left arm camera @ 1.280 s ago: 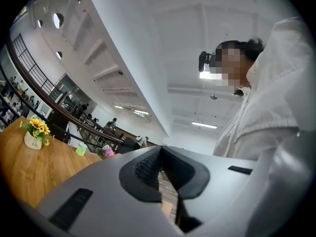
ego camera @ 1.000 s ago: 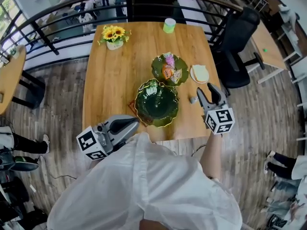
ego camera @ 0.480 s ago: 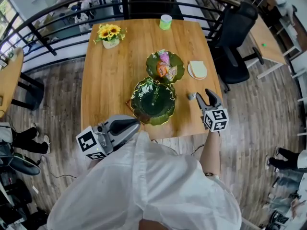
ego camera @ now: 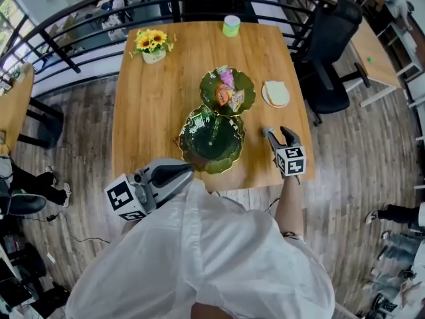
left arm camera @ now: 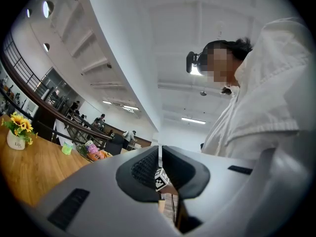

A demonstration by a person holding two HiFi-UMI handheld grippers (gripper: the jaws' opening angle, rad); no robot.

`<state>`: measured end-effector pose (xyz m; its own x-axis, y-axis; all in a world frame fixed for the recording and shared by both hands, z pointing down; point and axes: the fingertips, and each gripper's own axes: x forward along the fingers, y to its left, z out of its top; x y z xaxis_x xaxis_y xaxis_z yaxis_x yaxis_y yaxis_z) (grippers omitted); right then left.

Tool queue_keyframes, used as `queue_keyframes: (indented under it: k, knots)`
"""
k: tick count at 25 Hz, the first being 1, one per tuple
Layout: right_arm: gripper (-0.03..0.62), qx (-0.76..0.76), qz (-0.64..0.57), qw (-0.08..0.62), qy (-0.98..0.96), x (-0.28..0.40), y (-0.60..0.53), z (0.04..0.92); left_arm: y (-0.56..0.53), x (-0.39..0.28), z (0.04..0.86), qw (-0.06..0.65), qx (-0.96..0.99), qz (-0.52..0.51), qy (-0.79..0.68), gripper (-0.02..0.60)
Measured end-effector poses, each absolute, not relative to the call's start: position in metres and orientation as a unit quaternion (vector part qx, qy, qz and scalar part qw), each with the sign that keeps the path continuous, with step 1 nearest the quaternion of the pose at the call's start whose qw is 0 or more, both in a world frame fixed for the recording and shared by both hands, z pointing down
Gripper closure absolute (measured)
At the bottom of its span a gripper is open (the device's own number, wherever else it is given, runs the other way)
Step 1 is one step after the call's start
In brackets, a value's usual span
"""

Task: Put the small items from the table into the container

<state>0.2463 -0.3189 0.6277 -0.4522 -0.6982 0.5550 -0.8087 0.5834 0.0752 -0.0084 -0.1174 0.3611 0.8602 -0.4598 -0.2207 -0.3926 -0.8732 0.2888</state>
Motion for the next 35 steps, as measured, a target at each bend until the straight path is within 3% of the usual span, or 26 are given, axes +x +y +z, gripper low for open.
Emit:
queue_keyframes:
  k: [16, 35]
  knots:
    - [0.395, 0.417, 0.103, 0.395, -0.813, 0.249, -0.351, 0.708, -0.127, -0.009, 0.373, 0.139, 0.948, -0.114, -0.263, 0.572]
    - [0.414, 0.397, 0.162, 0.446, -0.786, 0.251, -0.358, 0.763, -0.139, -0.014, 0.383, 0.148, 0.937, -0.103, -0.3, 0.572]
